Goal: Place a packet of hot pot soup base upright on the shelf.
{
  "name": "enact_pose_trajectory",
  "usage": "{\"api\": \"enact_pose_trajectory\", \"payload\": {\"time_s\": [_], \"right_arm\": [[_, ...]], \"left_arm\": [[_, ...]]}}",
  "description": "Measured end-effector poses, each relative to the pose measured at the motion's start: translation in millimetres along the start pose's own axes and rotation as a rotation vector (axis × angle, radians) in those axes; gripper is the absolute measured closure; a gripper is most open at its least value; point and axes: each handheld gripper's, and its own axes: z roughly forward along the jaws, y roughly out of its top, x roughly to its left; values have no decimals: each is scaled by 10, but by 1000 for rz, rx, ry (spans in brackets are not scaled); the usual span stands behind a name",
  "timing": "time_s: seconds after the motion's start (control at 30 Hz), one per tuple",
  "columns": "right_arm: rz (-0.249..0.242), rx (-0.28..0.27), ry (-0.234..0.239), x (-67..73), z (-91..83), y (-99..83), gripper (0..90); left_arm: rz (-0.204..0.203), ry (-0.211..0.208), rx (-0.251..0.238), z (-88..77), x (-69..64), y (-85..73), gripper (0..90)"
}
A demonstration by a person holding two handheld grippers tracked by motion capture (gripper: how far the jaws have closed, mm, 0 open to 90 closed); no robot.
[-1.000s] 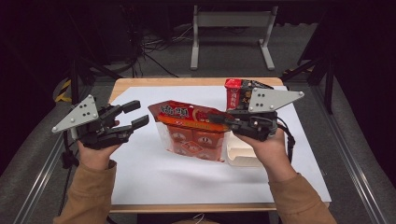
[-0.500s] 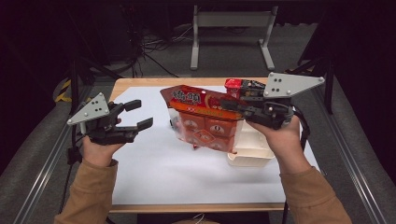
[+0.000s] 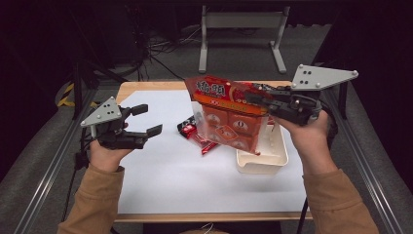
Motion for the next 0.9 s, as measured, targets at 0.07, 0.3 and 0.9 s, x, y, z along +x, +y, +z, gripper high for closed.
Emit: {"api": "enact_pose_trajectory", "payload": {"time_s": [0.07, 0.3, 0.9], "right_arm": [[1, 0, -6, -12, -14, -4, 894], [11, 6, -52, -118, -120, -34, 894], [61, 19, -141, -383, -291, -207, 894]], "left_arm": [[-4, 0, 2, 6, 6, -5, 190], [-23, -5, 27, 43, 46, -34, 183], [-47, -21, 73, 116, 105, -89, 169]]}}
